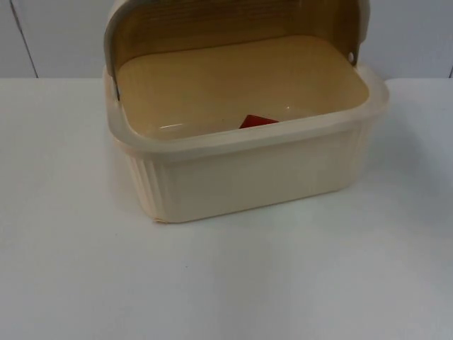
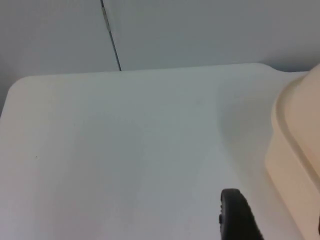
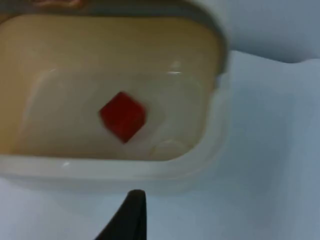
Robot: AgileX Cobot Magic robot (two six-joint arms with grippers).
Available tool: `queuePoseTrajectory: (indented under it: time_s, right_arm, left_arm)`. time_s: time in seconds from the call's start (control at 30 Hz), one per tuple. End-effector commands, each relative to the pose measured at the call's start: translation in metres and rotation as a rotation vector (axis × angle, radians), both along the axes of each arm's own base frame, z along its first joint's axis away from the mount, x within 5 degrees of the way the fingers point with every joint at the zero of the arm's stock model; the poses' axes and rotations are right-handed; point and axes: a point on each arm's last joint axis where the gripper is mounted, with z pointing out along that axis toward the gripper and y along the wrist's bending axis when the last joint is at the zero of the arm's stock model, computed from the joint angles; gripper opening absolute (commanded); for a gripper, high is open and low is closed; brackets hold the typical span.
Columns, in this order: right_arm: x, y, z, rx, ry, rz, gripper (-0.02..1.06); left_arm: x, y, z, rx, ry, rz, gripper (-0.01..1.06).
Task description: Open the box lid with the left hand, place the block into the box with the right hand, then close the box lid with the left hand.
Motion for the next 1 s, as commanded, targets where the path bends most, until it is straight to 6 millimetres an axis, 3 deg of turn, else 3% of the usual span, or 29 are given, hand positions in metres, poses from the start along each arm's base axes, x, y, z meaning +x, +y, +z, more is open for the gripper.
queuePoseTrajectory:
  time_s: [0.0,0.1,0.13,0.2,0.3,0.43,0.97]
  right_arm:
    - [-0.002,-0.029,0.012,0.032,-0.041,-0.052,1.05]
    - [-0.01,-0.081,0.021,0.029,-0.055,-0.172,1.05]
    - [-0.01,-0.081,0.021,0.029,-0.055,-0.172,1.05]
    - [-0.019,-0.117,0.026,0.013,-0.073,-0.314,1.05]
    - [-0.033,-0.148,0.033,-0.007,-0.105,-0.455,1.05]
    - [-0.039,-0.155,0.036,-0.028,-0.108,-0.494,1.05]
    - [-0.038,-0.151,0.035,-0.052,-0.101,-0.471,1.05]
  left_arm:
    - [-0.001,0.001,-0.002,-0.014,0.006,0.009,0.41]
    - [-0.001,0.001,-0.002,-0.016,0.006,0.009,0.41]
    - [-0.001,0.001,-0.002,-0.016,0.006,0.009,0.41]
    - [0.0,0.001,-0.001,-0.016,0.002,0.009,0.41]
    - [0.0,0.0,-0.001,-0.024,0.0,0.01,0.41]
    - [0.0,0.0,-0.001,-0.024,0.0,0.01,0.41]
    - [0.0,0.001,-0.001,-0.022,0.0,0.01,0.41]
